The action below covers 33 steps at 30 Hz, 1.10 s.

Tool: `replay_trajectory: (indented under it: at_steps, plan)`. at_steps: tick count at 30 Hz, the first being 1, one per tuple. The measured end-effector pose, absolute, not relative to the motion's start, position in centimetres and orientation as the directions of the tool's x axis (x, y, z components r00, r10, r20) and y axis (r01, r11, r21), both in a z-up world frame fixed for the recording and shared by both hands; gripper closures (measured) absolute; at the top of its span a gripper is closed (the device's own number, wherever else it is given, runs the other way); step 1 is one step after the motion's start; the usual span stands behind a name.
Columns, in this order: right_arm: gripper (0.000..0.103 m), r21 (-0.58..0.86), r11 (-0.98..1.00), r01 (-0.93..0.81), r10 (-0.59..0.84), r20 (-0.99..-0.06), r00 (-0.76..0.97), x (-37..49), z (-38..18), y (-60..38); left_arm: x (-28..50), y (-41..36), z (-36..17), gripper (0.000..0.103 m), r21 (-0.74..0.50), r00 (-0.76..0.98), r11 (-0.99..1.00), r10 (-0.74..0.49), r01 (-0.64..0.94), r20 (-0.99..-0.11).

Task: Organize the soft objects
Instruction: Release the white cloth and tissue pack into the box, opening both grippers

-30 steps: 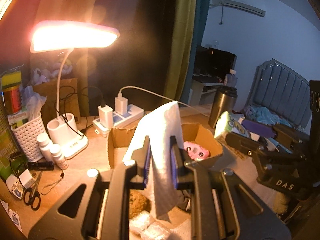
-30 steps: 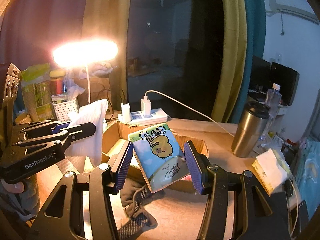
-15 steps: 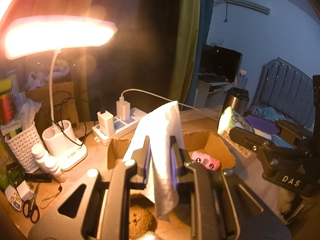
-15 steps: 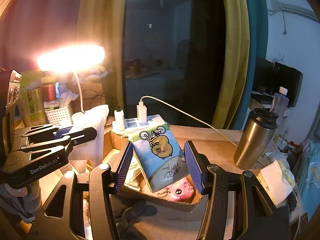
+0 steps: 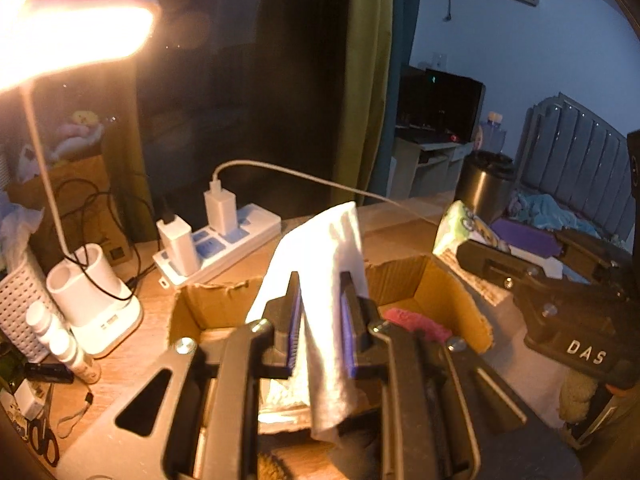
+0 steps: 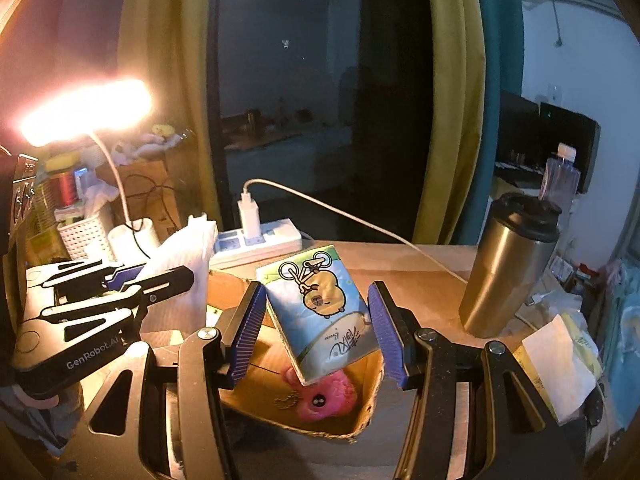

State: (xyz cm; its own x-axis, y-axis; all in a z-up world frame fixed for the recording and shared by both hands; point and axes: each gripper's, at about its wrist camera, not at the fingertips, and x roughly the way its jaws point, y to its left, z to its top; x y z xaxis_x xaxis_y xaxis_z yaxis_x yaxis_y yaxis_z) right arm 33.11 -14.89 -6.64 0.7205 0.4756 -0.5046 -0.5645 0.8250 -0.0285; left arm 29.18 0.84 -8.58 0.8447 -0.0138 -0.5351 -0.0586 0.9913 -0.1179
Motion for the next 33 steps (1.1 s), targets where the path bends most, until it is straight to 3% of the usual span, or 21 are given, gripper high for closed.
replay_trajectory:
  at_steps: [15,17,21,25,33]
  plan:
    - [0.046,0.015,0.838,-0.545,0.454,-0.574,0.682,36.7,-10.0,-14.8,33.4,0.4,-12.5,0.084,-0.119,0.776,0.991,-0.028,-0.061,-0.63]
    - [0.04,0.02,0.841,-0.541,0.452,-0.578,0.68,36.8,-10.1,-14.8,33.6,0.5,-12.8,0.08,-0.122,0.768,0.991,-0.031,-0.062,-0.64]
    - [0.039,0.014,0.846,-0.533,0.445,-0.569,0.692,36.6,-9.7,-14.8,33.8,0.5,-13.0,0.071,-0.118,0.757,0.991,-0.024,-0.07,-0.653]
    - [0.039,0.005,0.853,-0.521,0.437,-0.554,0.709,36.0,-9.0,-15.4,33.3,0.5,-12.4,0.05,-0.107,0.765,0.991,-0.007,-0.081,-0.644]
    - [0.039,-0.015,0.86,-0.511,0.427,-0.528,0.734,33.2,-7.5,-16.5,31.0,-0.1,-10.2,0.049,-0.106,0.799,0.992,-0.007,-0.071,-0.602]
